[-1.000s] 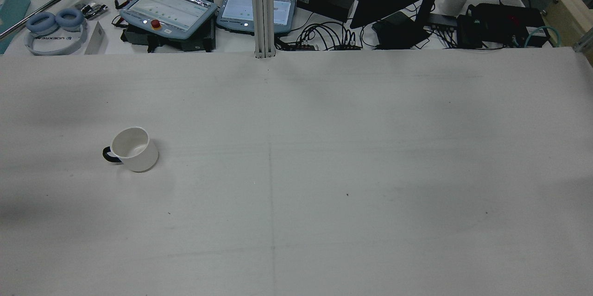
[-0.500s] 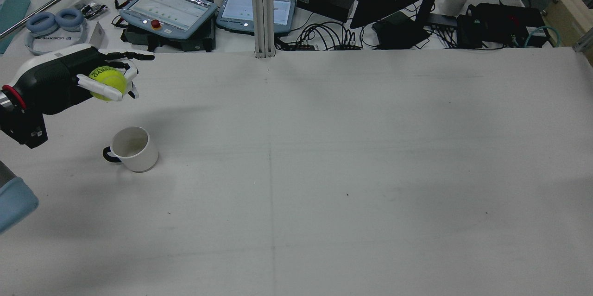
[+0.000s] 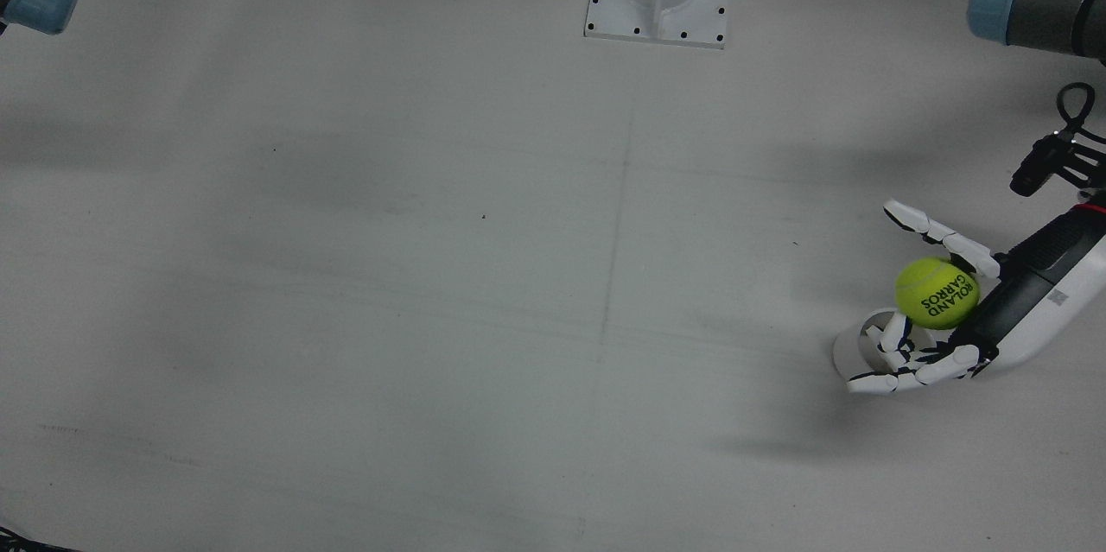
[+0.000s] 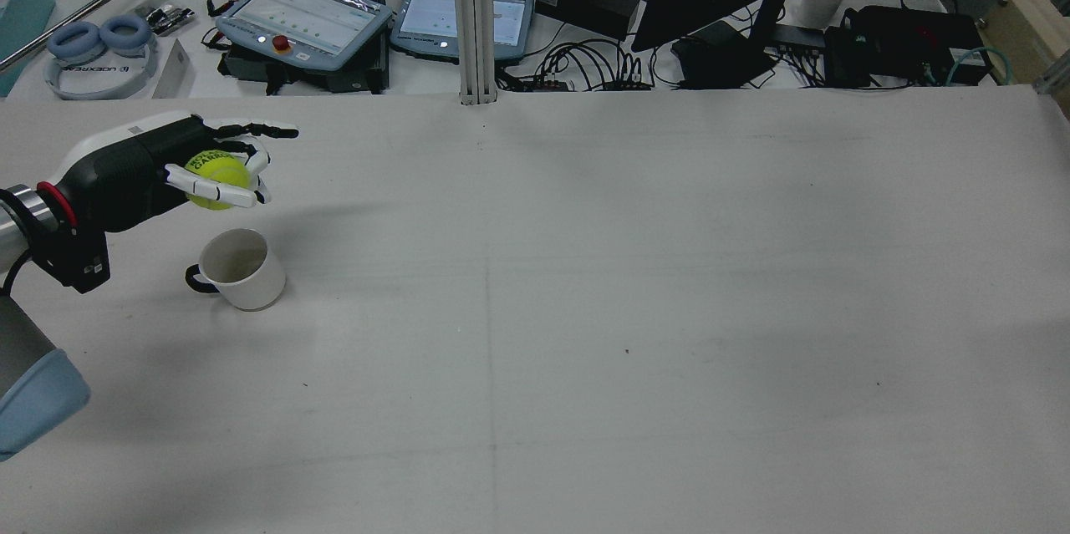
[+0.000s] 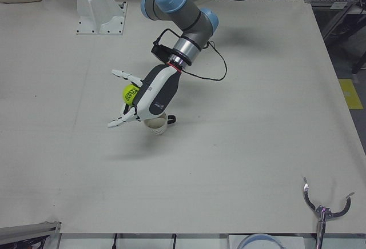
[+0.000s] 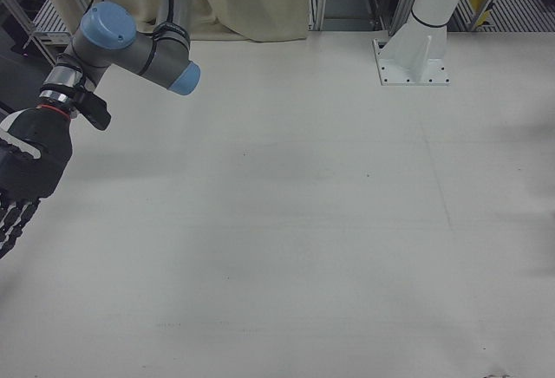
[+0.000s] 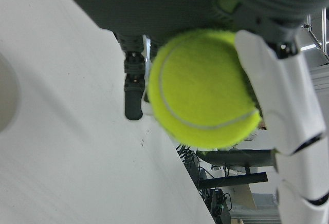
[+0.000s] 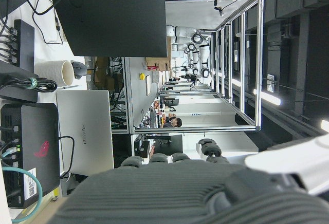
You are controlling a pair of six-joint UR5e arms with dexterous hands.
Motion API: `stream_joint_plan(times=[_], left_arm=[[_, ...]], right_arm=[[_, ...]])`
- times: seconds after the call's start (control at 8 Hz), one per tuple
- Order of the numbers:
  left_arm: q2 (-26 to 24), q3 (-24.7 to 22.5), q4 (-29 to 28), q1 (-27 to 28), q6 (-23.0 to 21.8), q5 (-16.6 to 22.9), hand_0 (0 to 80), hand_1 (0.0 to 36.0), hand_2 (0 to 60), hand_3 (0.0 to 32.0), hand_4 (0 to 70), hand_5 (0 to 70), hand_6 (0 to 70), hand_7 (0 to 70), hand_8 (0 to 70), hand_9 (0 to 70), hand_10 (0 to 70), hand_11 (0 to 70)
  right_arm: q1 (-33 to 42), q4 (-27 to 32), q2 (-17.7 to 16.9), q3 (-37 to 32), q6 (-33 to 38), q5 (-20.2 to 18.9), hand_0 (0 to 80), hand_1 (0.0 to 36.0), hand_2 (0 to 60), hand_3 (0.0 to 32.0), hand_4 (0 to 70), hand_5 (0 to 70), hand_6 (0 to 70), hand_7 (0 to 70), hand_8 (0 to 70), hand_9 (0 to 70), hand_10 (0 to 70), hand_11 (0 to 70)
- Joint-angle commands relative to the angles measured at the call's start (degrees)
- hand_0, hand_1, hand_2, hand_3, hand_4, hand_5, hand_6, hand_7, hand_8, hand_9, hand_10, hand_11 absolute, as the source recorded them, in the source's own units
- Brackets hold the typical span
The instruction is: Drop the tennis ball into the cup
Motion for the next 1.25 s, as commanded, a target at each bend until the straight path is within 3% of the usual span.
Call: stream_joint_plan(times=[0.0, 0.12, 0.25, 0.38, 0.5, 0.62, 0.88, 1.12], left_arm=[[0.77, 1.43, -1.64, 0.36, 0.57, -0.04, 46.1, 12.3, 23.0, 0.0, 21.6, 11.6, 37.9, 70.0, 45.7, 66.8, 25.5, 37.5], [1.47, 2.66, -3.04, 0.28, 0.49, -0.04, 46.0, 13.3, 21.7, 0.0, 21.1, 8.4, 20.7, 70.0, 42.1, 66.3, 24.7, 36.4], [2.26, 2.93, -4.19, 0.19, 0.49, -0.04, 42.4, 11.7, 28.9, 0.0, 20.4, 9.5, 30.7, 68.6, 42.3, 63.2, 23.2, 34.0], [2.88, 3.02, -5.51, 0.28, 0.57, -0.04, 40.5, 9.6, 11.2, 0.0, 14.4, 2.7, 5.4, 43.0, 22.1, 39.0, 12.0, 17.7], [3.06, 3.02, -6.39, 0.28, 0.57, -0.04, 43.6, 12.4, 8.2, 0.0, 7.1, 0.9, 1.7, 14.6, 0.7, 3.7, 0.1, 0.4], [2.97, 2.93, -6.4, 0.28, 0.49, -0.04, 43.3, 13.9, 10.3, 0.0, 3.7, 0.2, 0.3, 8.6, 0.0, 0.3, 0.0, 0.0], [2.8, 2.15, -6.4, -0.25, -0.3, 0.14, 41.7, 14.5, 14.2, 0.0, 2.2, 0.0, 0.0, 7.7, 0.0, 0.1, 0.0, 0.0], [2.44, -1.18, -5.09, -9.42, -0.31, 0.66, 41.6, 15.9, 21.0, 0.0, 0.0, 0.5, 0.4, 6.6, 0.0, 0.1, 0.0, 0.0]], right_arm=[[0.0, 0.0, -0.04, 0.0, 0.0, 0.0, 0.0, 0.0, 0.0, 0.0, 0.0, 0.0, 0.0, 0.0, 0.0, 0.0, 0.0, 0.0], [0.0, 0.0, -0.04, 0.0, 0.0, 0.0, 0.0, 0.0, 0.0, 0.0, 0.0, 0.0, 0.0, 0.0, 0.0, 0.0, 0.0, 0.0], [0.0, 0.0, -0.04, 0.0, 0.0, 0.0, 0.0, 0.0, 0.0, 0.0, 0.0, 0.0, 0.0, 0.0, 0.0, 0.0, 0.0, 0.0], [0.0, 0.0, 0.05, 0.0, 0.0, 0.0, 0.0, 0.0, 0.0, 0.0, 0.0, 0.0, 0.0, 0.0, 0.0, 0.0, 0.0, 0.0], [0.0, 0.0, 0.05, 0.0, 0.0, 0.0, 0.0, 0.0, 0.0, 0.0, 0.0, 0.0, 0.0, 0.0, 0.0, 0.0, 0.0, 0.0], [0.0, 0.0, -0.04, 0.0, 0.0, 0.0, 0.0, 0.0, 0.0, 0.0, 0.0, 0.0, 0.0, 0.0, 0.0, 0.0, 0.0, 0.0], [0.0, 0.0, 0.05, 0.09, 0.0, 0.0, 0.0, 0.0, 0.0, 0.0, 0.0, 0.0, 0.0, 0.0, 0.0, 0.0, 0.0, 0.0], [0.0, 0.0, 0.05, 0.09, 0.0, 0.0, 0.0, 0.0, 0.0, 0.0, 0.0, 0.0, 0.0, 0.0, 0.0, 0.0, 0.0, 0.0]])
